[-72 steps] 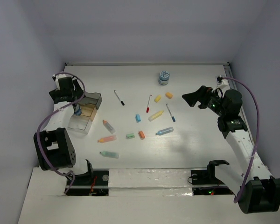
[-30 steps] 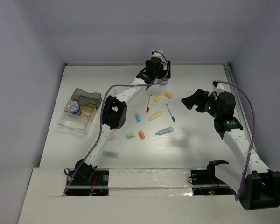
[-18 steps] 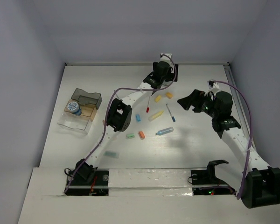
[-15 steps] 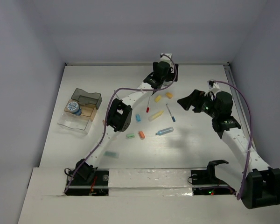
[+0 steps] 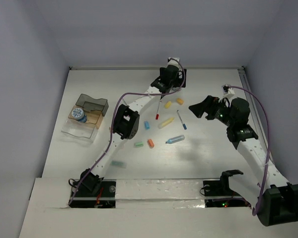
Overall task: Sort the stationery into containers
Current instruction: Move the stationery to the center of the board.
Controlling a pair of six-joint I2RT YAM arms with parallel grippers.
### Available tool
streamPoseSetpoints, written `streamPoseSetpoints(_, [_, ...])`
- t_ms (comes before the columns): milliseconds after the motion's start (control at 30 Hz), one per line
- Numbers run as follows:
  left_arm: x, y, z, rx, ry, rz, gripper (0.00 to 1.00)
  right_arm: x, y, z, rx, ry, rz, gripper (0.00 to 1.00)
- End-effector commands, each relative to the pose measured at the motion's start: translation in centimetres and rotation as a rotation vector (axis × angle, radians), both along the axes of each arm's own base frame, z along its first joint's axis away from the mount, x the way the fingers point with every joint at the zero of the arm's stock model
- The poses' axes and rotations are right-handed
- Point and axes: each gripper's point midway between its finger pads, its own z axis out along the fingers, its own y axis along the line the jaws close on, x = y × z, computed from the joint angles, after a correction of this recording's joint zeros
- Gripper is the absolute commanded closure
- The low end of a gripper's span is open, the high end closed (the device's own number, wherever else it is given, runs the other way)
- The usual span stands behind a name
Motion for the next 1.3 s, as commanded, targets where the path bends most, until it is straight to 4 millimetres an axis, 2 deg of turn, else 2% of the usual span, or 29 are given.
streamPoseSetpoints(0, [0.3, 0.1, 0.6, -0.025, 0.015, 0.001, 0.01, -0.6, 0.8, 4.0, 0.018, -0.104, 0.041, 0.0])
streamPoseSetpoints(167, [0.5, 0.3, 0.4, -0.035, 0.024, -0.005, 0.04, -1.4, 1.3, 5.1, 0.038, -0.122, 0.061, 0.0])
streamPoseSetpoints(267, [0.8, 0.3, 0.4, -0.071, 0.036, -0.013, 0.13, -2.1, 1.6, 5.8, 0.055, -0.137, 0.078, 0.0])
streamPoseSetpoints(300, [0.8, 0.1, 0.4, -0.081, 0.033, -0.018, 0.19, -2.2, 1.6, 5.7, 0.054, -0.132, 0.078, 0.0])
streamPoseSetpoints(467, [0.8, -0.9, 0.8, -0.137, 0.027, -0.05, 0.2, -1.6, 1.3, 4.5, 0.03, -0.099, 0.053, 0.0])
streamPoseSetpoints(633, [1.8, 0.2, 0.7, -0.177, 0.042, -0.038, 0.21, -1.5, 1.7, 4.0, 0.042, -0.068, 0.076, 0.0])
streamPoseSetpoints(667, [1.8, 0.2, 0.6, -0.178, 0.043, -0.037, 0.24, -1.5, 1.7, 4.0, 0.042, -0.066, 0.076, 0.0])
streamPoseSetpoints(700, [1.7, 0.2, 0.5, -0.178, 0.046, -0.036, 0.32, -1.4, 1.7, 4.0, 0.042, -0.065, 0.076, 0.0])
streamPoseSetpoints(733, [1.7, 0.3, 0.3, -0.17, 0.051, -0.037, 0.35, -1.4, 1.7, 3.9, 0.039, -0.061, 0.073, 0.0])
streamPoseSetpoints(767, [2.0, 0.9, 0.6, -0.167, 0.048, -0.027, 0.38, -1.2, 1.6, 3.8, 0.032, -0.059, 0.07, 0.0])
streamPoseSetpoints(800, [1.9, 1.2, 0.5, -0.159, 0.051, -0.018, 0.46, -1.1, 1.6, 3.7, 0.029, -0.058, 0.069, 0.0])
streamPoseSetpoints(933, [2.1, 3.2, 0.2, -0.096, 0.036, 0.026, 0.51, -1.0, 1.7, 3.3, 0.023, -0.052, 0.068, 0.0])
streamPoseSetpoints(1000, [2.0, 3.7, 0.9, -0.06, 0.021, 0.025, 0.55, -1.1, 2.1, 3.0, 0.024, -0.045, 0.078, 0.0])
streamPoseSetpoints(1033, [1.8, 4.4, 0.0, -0.026, 0.034, 0.042, 0.56, -0.9, 2.1, 2.6, 0.021, -0.037, 0.077, 0.0])
streamPoseSetpoints(1067, [1.6, 4.7, 1.0, -0.019, 0.021, 0.046, 0.59, -0.9, 2.1, 2.4, 0.02, -0.032, 0.075, 0.0])
streamPoseSetpoints(1100, [1.4, 5.2, 0.8, 0.003, 0.019, 0.048, 0.62, -0.8, 2.0, 2.3, 0.019, -0.036, 0.073, 0.0])
streamPoseSetpoints(1200, [0.7, 6.7, 0.8, 0.049, 0.012, 0.081, 0.64, -0.9, 2.5, 1.5, 0.013, -0.021, 0.084, 0.0])
streamPoseSetpoints(1233, [0.4, 7.5, 0.0, 0.087, 0.02, 0.096, 0.64, -0.9, 2.5, 1.4, 0.011, -0.02, 0.081, 0.0])
streamPoseSetpoints(1267, [0.3, 7.8, 0.8, 0.091, 0.008, 0.101, 0.62, -0.8, 2.5, 1.3, 0.009, -0.018, 0.08, 0.0])
